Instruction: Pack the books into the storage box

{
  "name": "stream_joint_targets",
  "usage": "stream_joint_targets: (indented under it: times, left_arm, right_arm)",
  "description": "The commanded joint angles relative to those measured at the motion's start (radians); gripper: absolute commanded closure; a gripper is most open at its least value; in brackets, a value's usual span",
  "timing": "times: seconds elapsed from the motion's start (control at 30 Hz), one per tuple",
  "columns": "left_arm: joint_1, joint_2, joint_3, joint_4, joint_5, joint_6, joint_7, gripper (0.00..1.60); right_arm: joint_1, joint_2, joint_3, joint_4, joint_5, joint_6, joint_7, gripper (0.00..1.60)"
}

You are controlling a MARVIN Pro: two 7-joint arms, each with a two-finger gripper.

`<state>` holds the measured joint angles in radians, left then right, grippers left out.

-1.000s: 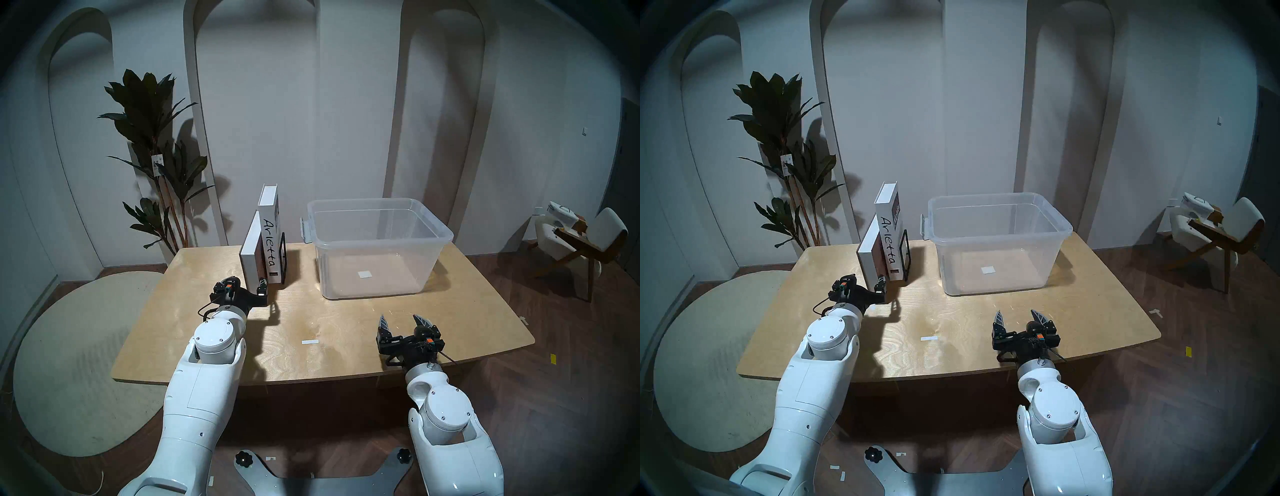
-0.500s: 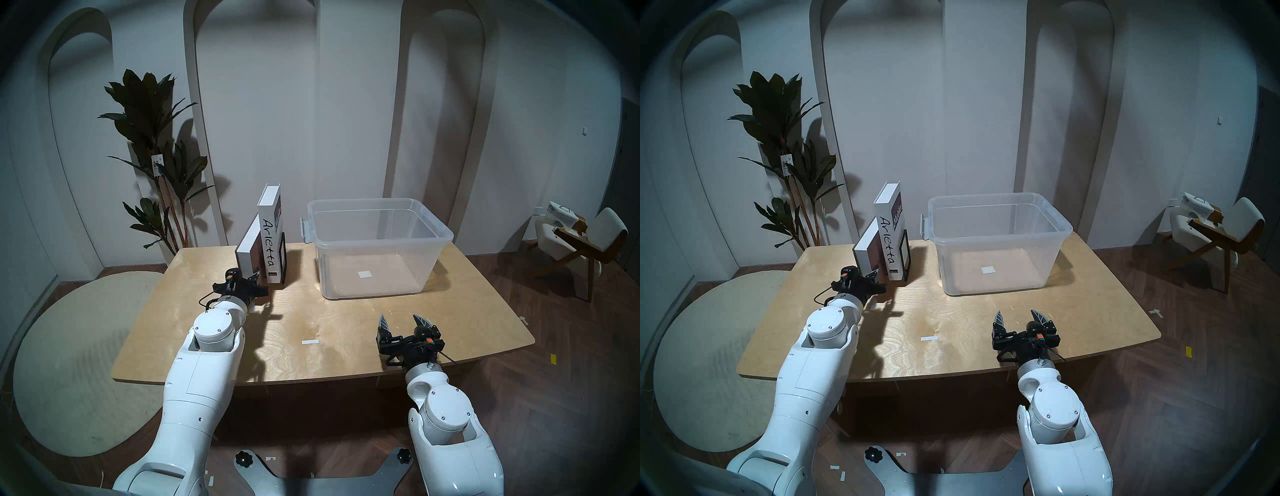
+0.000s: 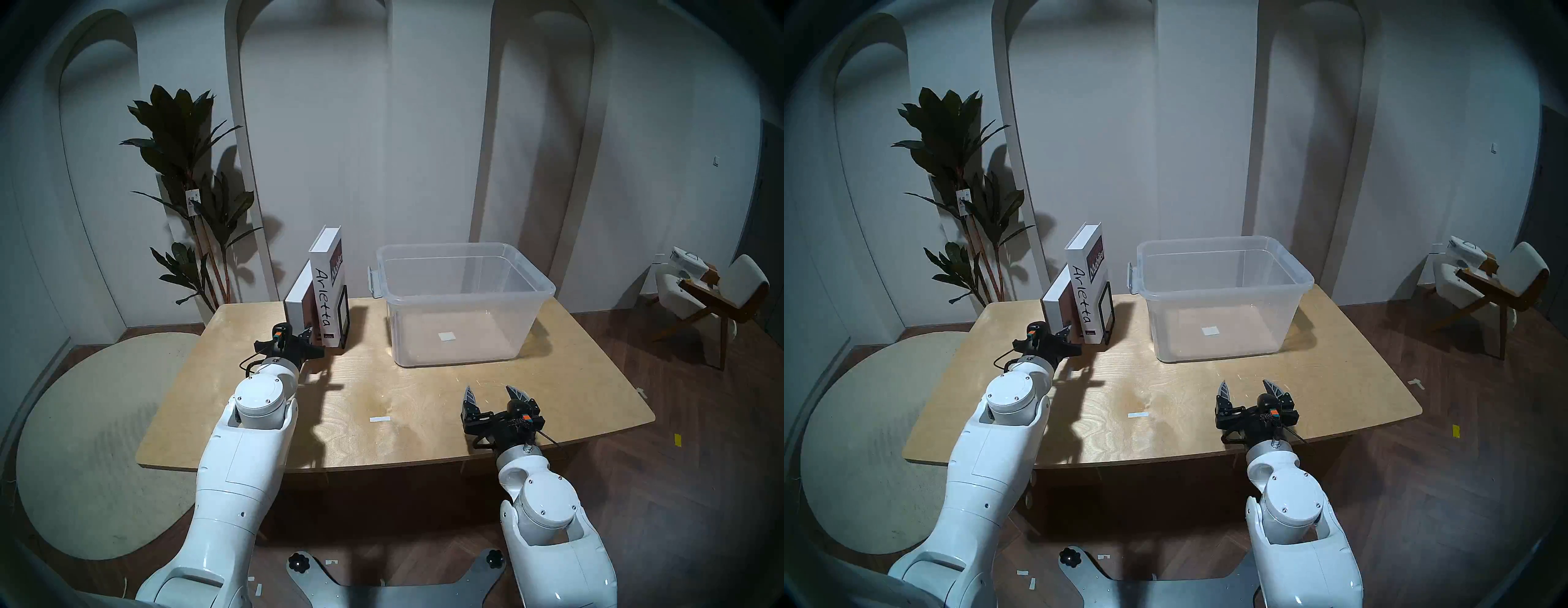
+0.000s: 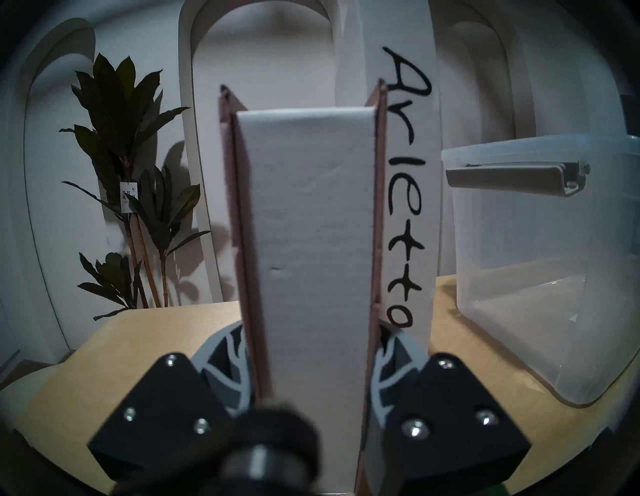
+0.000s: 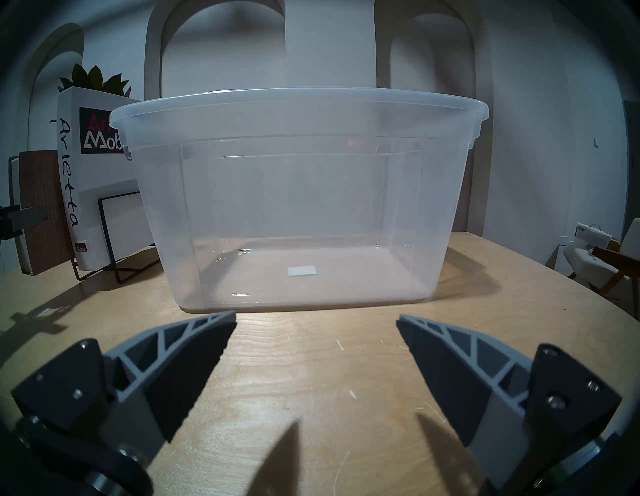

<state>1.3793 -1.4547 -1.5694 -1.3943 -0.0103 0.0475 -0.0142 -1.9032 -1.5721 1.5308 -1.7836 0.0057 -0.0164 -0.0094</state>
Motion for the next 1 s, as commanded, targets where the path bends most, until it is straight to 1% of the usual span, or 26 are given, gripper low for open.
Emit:
stream_joint_targets:
  times: [0.0,0.07,0.13,0.23,0.3,0.43,0.83,0.97]
  left_arm:
    - [-0.011,0.020,0.006,-0.117,0.015,-0.001,-0.010,1.60]
    - [-0.010,0.024,0.013,-0.146,0.024,0.007,-0.012,1.60]
    - [-0.021,0.029,0.022,-0.151,0.036,0.002,-0.012,1.60]
    - [-0.018,0.043,0.037,-0.201,0.047,0.022,-0.027,1.60]
    - [-0.028,0.048,0.043,-0.214,0.054,0.024,-0.032,1.60]
    - [-0.040,0.058,0.051,-0.263,0.075,0.055,-0.031,1.60]
    - [-0.098,0.099,0.052,-0.362,0.131,0.154,-0.035,1.60]
    - [-0.117,0.115,0.057,-0.377,0.155,0.160,-0.036,1.60]
  right_arm:
    - [0.003,-0.001,0.001,-0.021,0.000,-0.005,-0.002,0.00]
    - [0.003,-0.001,0.001,-0.021,0.000,-0.005,-0.002,0.00]
    - [0.003,-0.001,0.001,-0.020,0.000,-0.005,-0.002,0.00]
    - [0.003,-0.001,0.001,-0.020,0.000,-0.005,-0.002,0.00]
    - [0.004,-0.001,0.001,-0.020,0.000,-0.005,-0.002,0.00]
    - [0.004,-0.001,0.001,-0.020,0.000,-0.005,-0.002,0.00]
    - [0.004,-0.001,0.001,-0.020,0.000,-0.005,-0.002,0.00]
    - [0.004,-0.001,0.001,-0.020,0.000,-0.005,-0.002,0.00]
